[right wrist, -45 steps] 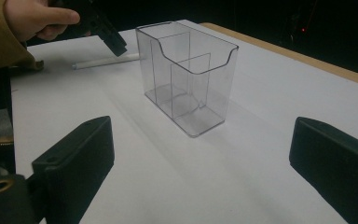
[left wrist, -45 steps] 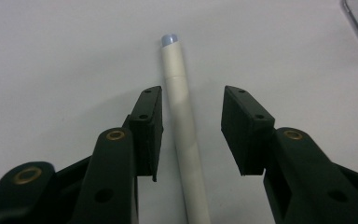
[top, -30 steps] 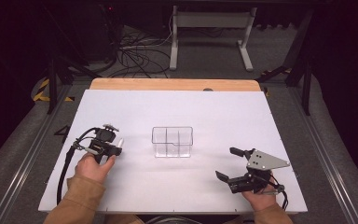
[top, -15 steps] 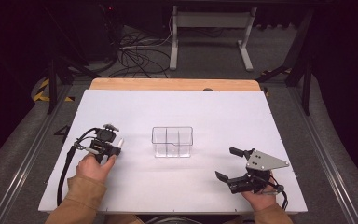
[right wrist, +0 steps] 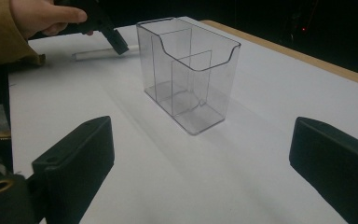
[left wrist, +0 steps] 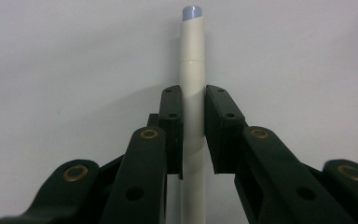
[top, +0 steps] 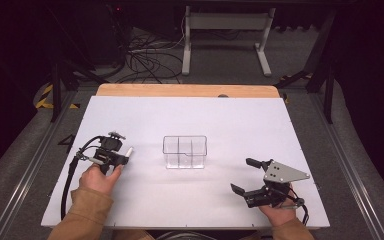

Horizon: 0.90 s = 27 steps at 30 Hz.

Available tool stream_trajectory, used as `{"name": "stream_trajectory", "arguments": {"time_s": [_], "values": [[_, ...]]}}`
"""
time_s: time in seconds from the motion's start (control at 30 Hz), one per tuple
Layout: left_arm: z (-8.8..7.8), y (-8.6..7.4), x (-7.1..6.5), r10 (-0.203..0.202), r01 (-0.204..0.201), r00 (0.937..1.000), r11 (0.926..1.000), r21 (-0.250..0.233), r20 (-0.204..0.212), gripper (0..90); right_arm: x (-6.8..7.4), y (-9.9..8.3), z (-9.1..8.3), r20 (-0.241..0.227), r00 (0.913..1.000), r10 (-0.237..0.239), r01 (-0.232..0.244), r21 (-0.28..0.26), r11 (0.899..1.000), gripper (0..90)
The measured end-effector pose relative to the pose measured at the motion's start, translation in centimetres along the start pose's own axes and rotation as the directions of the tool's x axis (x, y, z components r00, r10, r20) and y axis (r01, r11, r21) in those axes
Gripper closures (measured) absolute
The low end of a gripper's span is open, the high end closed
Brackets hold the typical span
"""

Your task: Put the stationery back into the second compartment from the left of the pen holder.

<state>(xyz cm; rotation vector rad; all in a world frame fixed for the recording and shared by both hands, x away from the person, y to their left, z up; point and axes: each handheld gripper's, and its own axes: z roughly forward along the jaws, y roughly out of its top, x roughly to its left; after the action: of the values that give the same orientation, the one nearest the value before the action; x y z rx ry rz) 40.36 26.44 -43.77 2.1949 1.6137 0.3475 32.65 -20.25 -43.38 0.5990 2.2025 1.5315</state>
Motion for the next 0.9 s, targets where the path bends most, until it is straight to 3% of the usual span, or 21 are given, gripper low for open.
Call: {"name": "stream_trajectory", "arguments": {"time_s": [0.2,0.4,0.53,0.77,0.9], "values": [[-1.3,-0.3,0.1,0.011,-0.010,0.9998,0.9945,-0.104,0.016,78.1,0.0,0.0,0.0,-0.001,1.0000,0.000,0.000,0.002,1.000,6.8],[-3.1,-0.5,0.3,0.036,-0.026,0.9986,0.9739,-0.226,0.040,78.1,0.0,0.0,0.1,-0.003,1.0000,0.000,0.000,0.006,1.000,6.8],[-4.1,-0.8,0.3,0.070,-0.053,0.9964,0.9501,-0.307,0.047,78.1,0.0,0.0,0.1,-0.005,1.0000,0.001,-0.001,0.005,1.000,6.8],[-5.6,-1.2,0.3,0.090,-0.036,0.9902,0.9031,-0.428,0.107,78.1,0.1,-0.1,0.1,-0.006,1.0000,-0.001,0.001,0.002,1.000,6.8],[-6.3,-1.5,0.5,0.124,-0.032,0.9812,0.8621,-0.506,0.148,78.1,0.1,-0.1,0.2,-0.005,1.0000,-0.002,0.002,0.003,1.000,6.8]]}}
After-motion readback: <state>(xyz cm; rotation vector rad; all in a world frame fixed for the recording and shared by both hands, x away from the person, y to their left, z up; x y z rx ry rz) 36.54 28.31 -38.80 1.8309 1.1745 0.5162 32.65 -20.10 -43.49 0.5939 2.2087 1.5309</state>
